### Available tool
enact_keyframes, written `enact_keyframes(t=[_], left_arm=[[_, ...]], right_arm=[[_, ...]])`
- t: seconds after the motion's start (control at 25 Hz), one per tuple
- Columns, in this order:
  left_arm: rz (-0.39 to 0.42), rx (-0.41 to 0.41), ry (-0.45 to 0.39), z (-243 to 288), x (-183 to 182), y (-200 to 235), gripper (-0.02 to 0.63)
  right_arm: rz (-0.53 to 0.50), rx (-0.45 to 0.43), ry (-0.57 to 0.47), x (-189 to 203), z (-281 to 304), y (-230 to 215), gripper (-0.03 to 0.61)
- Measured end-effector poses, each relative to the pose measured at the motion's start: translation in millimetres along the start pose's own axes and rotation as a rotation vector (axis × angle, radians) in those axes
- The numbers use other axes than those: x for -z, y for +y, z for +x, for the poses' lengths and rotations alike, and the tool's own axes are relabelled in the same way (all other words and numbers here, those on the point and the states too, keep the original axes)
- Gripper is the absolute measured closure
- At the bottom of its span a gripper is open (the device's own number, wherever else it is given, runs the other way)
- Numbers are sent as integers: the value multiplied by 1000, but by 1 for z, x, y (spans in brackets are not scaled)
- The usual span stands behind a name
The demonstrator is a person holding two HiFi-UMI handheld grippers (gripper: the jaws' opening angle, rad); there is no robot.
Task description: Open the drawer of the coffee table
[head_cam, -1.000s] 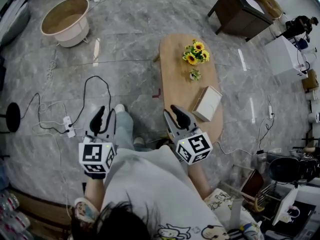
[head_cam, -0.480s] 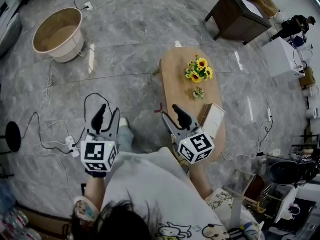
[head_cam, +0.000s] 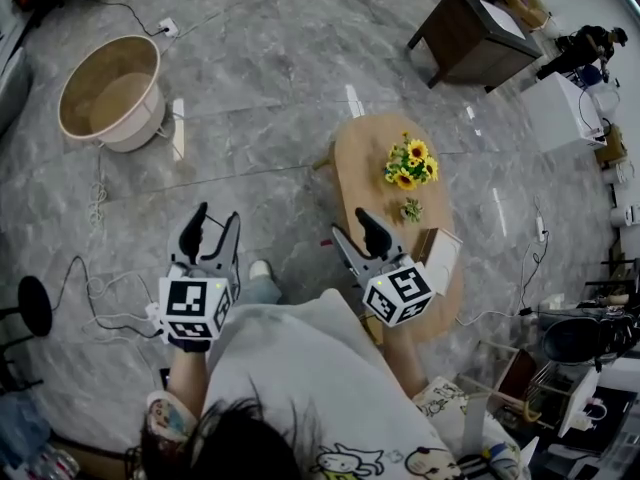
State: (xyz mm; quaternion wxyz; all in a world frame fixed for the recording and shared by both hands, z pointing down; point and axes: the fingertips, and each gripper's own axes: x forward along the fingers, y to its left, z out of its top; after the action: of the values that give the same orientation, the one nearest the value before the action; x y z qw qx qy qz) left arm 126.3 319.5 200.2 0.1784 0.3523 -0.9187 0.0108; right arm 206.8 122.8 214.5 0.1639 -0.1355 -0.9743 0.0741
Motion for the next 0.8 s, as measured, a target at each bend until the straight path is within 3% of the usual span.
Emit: enact_keyframes(t=[0.48, 0.8], left_arm=[[-30, 14, 42, 21, 5, 44, 408], [-44, 15, 84, 64, 12, 62, 399]], right_arm=[[45, 34, 48, 3, 40, 2, 373], [76, 51, 75, 5, 76, -34, 370]])
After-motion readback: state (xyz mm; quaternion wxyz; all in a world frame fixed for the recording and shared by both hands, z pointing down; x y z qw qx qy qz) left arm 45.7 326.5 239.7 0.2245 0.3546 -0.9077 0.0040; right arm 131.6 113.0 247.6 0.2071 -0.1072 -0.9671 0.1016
